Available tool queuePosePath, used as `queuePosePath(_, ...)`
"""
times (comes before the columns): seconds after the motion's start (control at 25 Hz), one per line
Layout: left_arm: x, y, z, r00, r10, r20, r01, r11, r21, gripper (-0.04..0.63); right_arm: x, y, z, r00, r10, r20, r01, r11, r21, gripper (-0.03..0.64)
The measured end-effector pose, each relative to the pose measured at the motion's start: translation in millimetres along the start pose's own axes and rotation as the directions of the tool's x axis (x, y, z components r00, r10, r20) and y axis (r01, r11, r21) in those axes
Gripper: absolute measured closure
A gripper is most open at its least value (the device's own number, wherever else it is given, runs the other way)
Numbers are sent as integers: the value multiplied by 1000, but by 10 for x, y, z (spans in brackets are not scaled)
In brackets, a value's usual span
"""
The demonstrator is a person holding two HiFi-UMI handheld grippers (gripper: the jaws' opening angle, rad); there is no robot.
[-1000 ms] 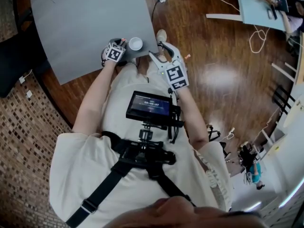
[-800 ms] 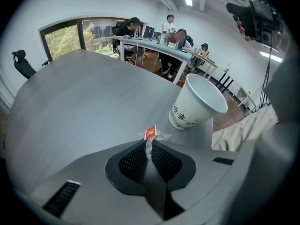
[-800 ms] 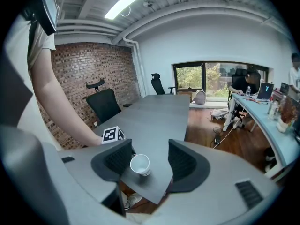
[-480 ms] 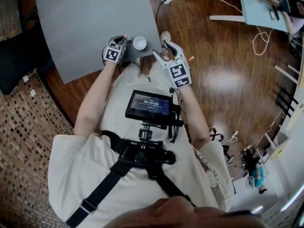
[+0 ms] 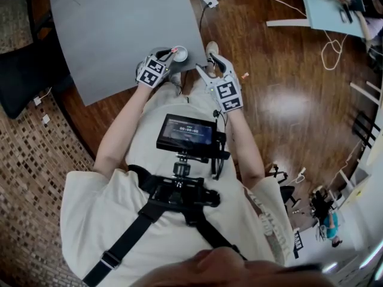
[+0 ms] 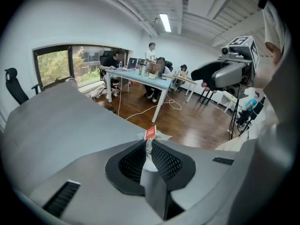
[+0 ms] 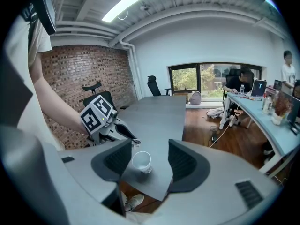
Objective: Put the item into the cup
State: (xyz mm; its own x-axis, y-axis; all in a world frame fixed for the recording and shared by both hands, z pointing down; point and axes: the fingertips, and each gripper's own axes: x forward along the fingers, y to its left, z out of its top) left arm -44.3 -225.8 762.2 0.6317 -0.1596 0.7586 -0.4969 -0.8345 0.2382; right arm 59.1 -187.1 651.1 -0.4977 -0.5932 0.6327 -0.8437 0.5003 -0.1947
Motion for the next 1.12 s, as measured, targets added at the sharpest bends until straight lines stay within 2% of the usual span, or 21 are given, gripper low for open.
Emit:
queuePosePath(0.2,210,-145,-104,996,-4,-94,12,996,86,549,-57,29,-39,1000,-4,-2,4,1000,7,356)
queuePosePath(0.32,318,-110,-187,989,19,-145,-3,994,109,506,-87,24,-18,1000,-10,6,10,1000,9,356)
queuePosePath(0.56,339,-73,-303,981,33,-189,-9,992,127,491,-110,-1,-24,1000,-25,18,25,1000,13,356)
queuePosePath(0.68,259,-56,-252,988,39,-147,-22,994,112,476,-115,-7,-31,999,-29,22,29,1000,13,356)
queuePosePath(0.88,-62,-55,-56,998,59,-23,-57,997,53,460,-169,23,57,998,-41,53,42,999,-26,356)
queuePosePath(1.12,-584,-96,148,988,89,125,-92,996,20,460,-244,191,71,996,-56,74,58,998,-31,356)
